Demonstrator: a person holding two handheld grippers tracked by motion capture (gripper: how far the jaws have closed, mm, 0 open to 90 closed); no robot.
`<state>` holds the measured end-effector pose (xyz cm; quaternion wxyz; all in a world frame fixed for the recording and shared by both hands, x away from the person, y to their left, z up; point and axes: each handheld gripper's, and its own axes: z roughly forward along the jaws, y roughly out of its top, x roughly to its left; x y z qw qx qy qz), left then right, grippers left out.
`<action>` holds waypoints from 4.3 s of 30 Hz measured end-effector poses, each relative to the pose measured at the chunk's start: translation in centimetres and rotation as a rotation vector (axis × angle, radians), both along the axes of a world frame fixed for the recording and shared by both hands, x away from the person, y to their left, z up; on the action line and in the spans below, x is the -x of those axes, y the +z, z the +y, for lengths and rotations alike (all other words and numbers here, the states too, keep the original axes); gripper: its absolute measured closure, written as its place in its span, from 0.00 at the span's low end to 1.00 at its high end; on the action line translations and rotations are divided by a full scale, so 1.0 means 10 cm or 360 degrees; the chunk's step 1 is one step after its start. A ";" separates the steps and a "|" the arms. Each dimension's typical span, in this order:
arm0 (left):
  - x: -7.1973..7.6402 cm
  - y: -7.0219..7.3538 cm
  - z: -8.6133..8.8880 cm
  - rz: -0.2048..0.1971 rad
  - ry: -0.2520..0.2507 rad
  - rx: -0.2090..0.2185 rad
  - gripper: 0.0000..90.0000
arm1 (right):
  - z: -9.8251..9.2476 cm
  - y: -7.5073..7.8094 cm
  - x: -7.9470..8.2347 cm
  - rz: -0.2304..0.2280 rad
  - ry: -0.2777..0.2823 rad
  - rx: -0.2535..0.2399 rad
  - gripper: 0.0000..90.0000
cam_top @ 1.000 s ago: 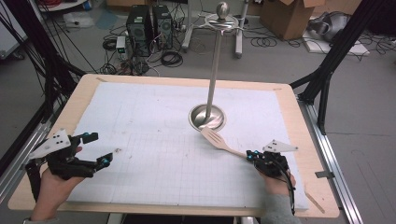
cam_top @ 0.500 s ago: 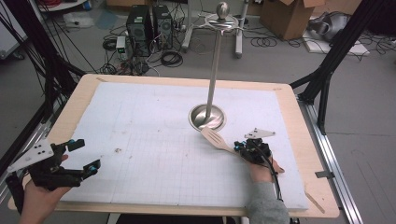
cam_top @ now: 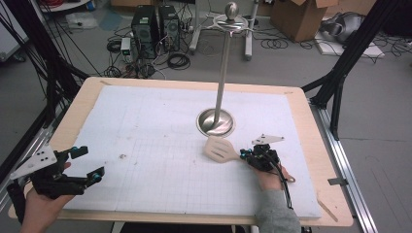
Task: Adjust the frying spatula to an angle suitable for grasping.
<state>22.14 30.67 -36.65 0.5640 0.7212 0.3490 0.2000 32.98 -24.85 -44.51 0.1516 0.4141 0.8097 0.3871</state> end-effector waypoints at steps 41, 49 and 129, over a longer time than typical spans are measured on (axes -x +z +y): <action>-0.43 0.03 -0.35 -0.0010 -0.0178 0.0032 0.06 | -0.01 0.01 0.59 0.0059 0.0177 -0.0043 1.00; -0.48 0.03 -0.43 -0.0008 -0.0212 0.0026 0.06 | -0.04 0.05 0.65 -0.0035 0.0171 -0.0101 1.00; -0.47 0.05 -0.34 -0.0022 -0.0156 0.0037 0.06 | -0.95 -0.04 0.70 -0.0142 -0.0416 -0.0055 1.00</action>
